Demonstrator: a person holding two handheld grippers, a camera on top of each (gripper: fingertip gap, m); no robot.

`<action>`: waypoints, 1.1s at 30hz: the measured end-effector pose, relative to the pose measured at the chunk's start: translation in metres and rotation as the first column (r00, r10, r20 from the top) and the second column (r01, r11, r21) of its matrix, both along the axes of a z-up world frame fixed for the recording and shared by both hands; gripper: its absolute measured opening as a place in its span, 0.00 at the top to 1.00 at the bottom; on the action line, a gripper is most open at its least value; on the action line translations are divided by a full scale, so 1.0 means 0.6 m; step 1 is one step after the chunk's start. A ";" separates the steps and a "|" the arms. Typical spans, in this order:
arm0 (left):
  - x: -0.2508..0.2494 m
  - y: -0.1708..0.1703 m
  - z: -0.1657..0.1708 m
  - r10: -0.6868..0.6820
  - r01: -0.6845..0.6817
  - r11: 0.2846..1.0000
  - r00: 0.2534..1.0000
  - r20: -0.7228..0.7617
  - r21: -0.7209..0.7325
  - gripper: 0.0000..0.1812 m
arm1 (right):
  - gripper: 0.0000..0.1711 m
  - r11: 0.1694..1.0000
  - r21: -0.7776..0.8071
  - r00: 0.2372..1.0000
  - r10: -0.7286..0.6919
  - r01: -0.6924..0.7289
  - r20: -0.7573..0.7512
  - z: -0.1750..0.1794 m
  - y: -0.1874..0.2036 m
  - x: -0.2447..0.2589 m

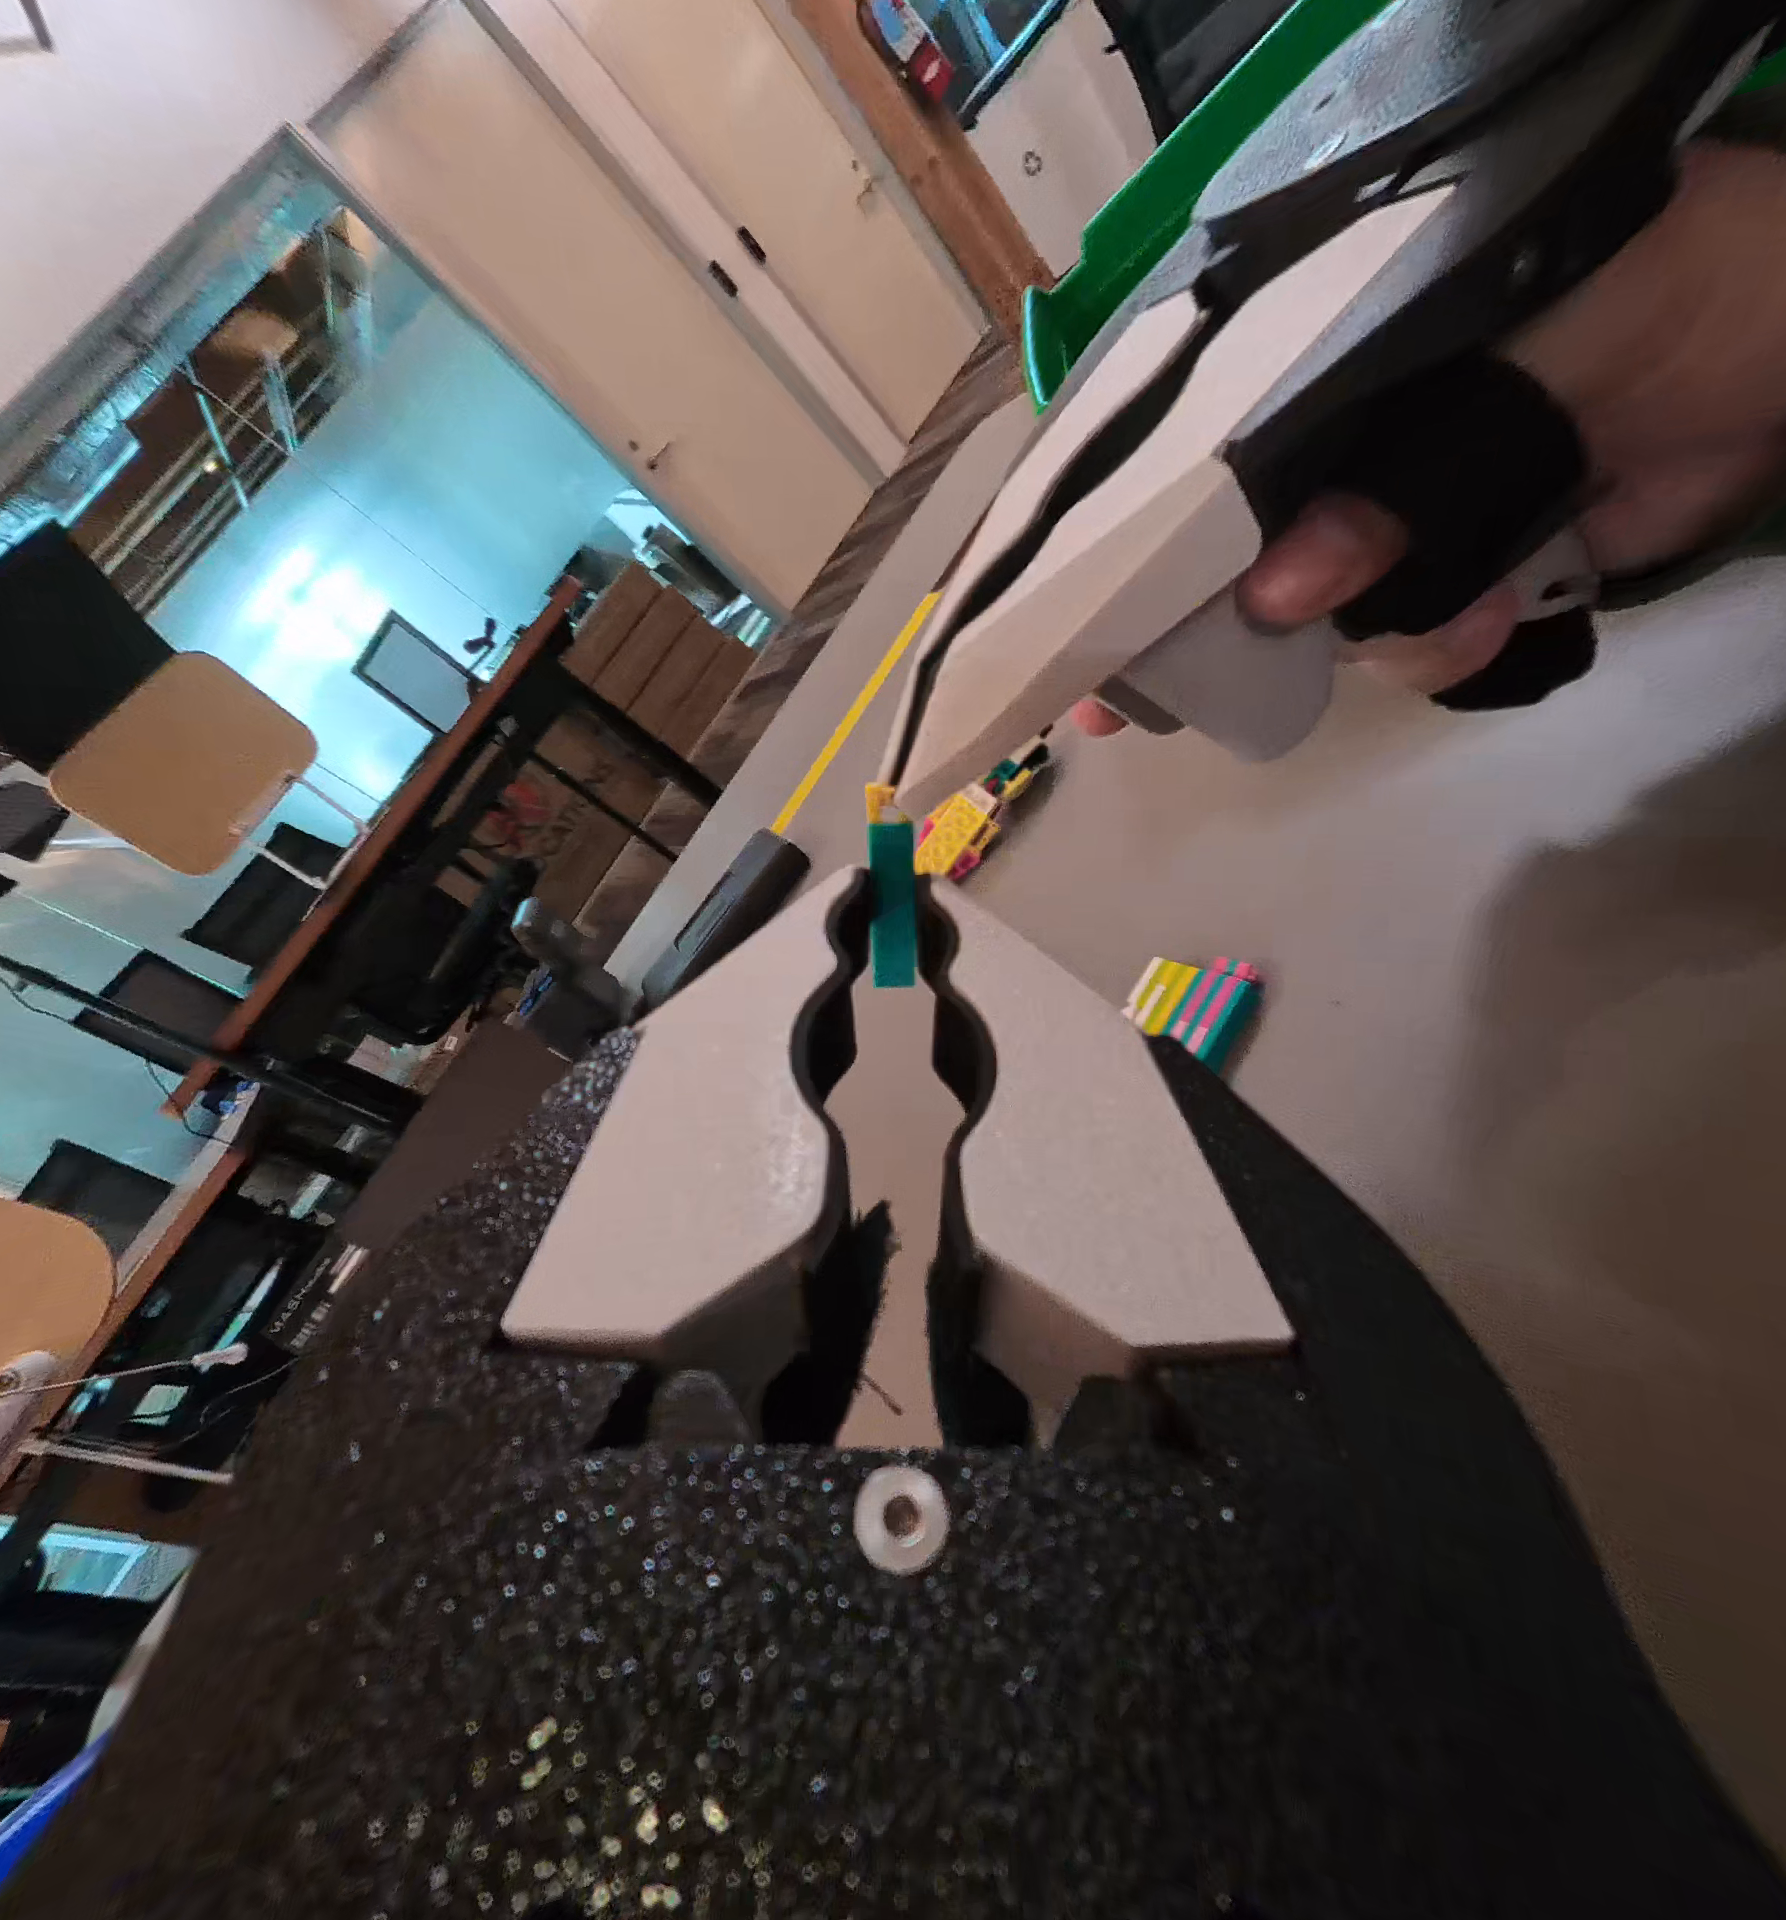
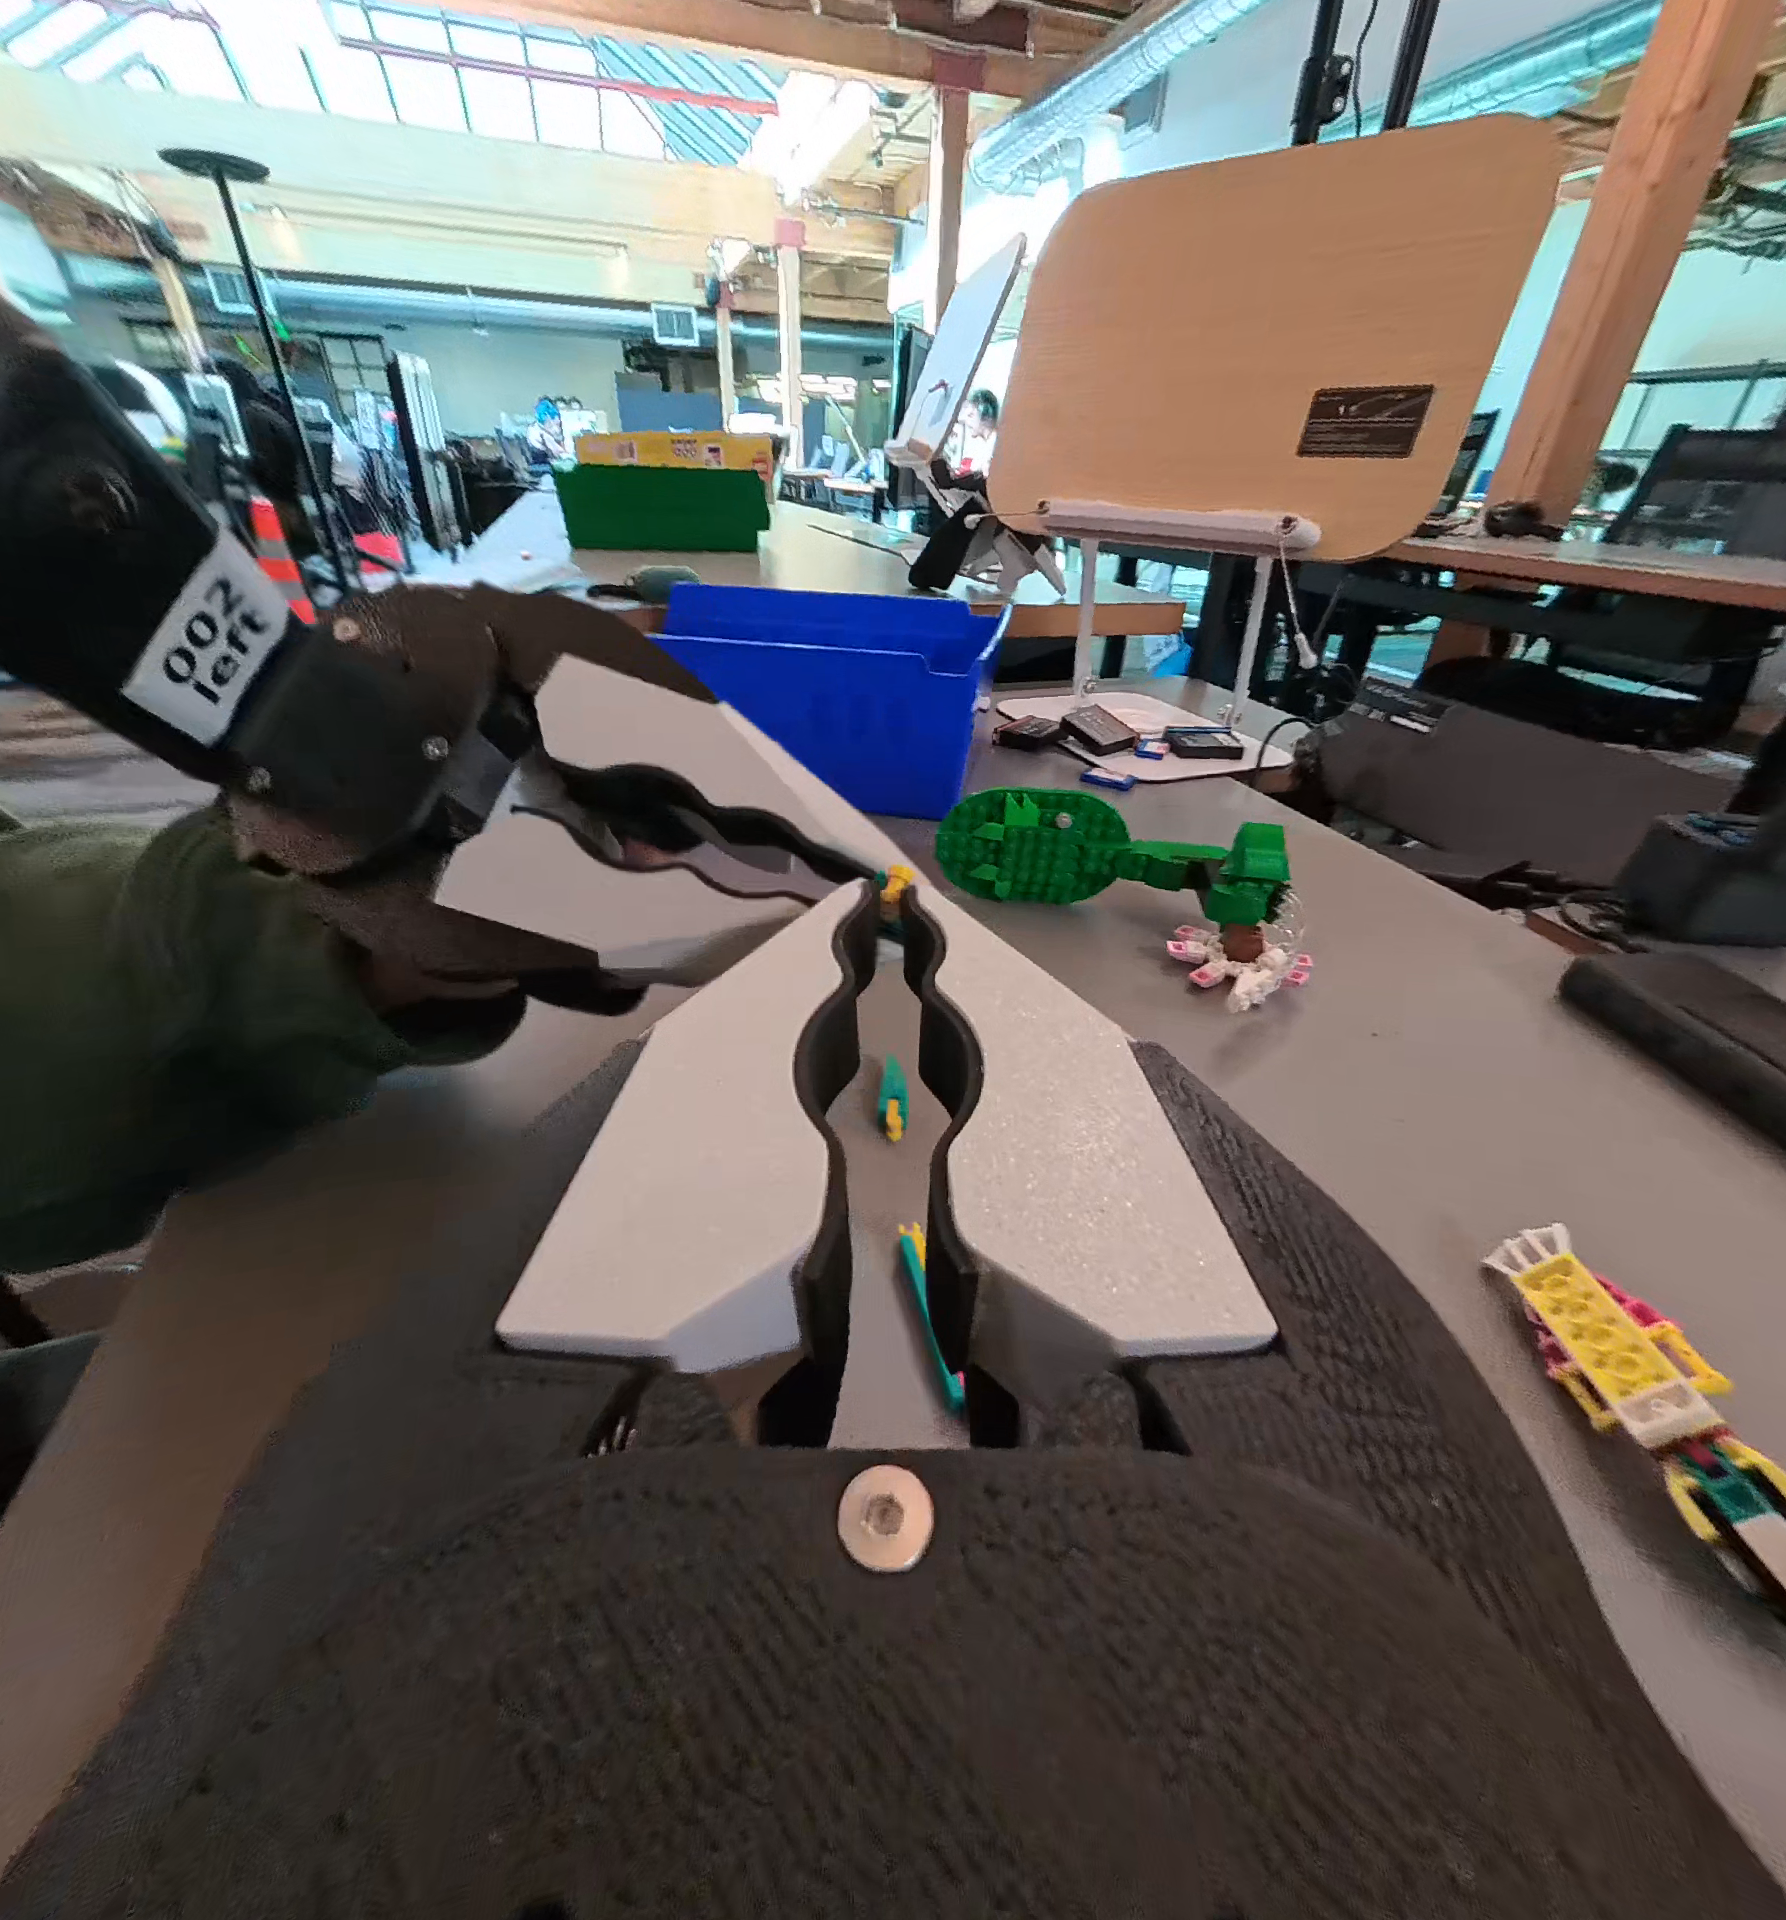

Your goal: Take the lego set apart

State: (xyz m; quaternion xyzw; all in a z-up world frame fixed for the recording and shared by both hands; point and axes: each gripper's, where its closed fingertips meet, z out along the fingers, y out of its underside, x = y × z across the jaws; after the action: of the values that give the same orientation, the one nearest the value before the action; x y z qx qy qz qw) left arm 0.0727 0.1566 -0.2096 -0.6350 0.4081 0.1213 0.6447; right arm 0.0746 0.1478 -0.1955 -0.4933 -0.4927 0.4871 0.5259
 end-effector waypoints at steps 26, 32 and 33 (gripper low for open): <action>0.055 -0.078 0.055 -0.160 0.762 0.628 0.327 0.932 -0.160 0.94 | 0.97 0.788 -0.404 0.885 0.404 -0.465 -0.231 0.044 -0.058 0.026; 0.050 -0.077 0.052 -0.153 0.761 0.624 0.339 0.928 -0.175 0.94 | 0.97 0.762 -0.437 0.878 0.409 -0.478 -0.248 0.043 -0.052 0.029; 0.052 -0.077 0.050 -0.150 0.759 0.624 0.349 0.925 -0.185 0.95 | 0.97 0.761 -0.437 0.877 0.412 -0.480 -0.247 0.043 -0.053 0.029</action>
State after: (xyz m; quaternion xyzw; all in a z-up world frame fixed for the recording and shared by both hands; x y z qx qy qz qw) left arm 0.1037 0.1106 -0.1795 -0.6208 0.2248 -0.5371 0.5250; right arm 0.0918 0.1159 -0.1698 -0.4430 -0.4205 0.7384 0.2859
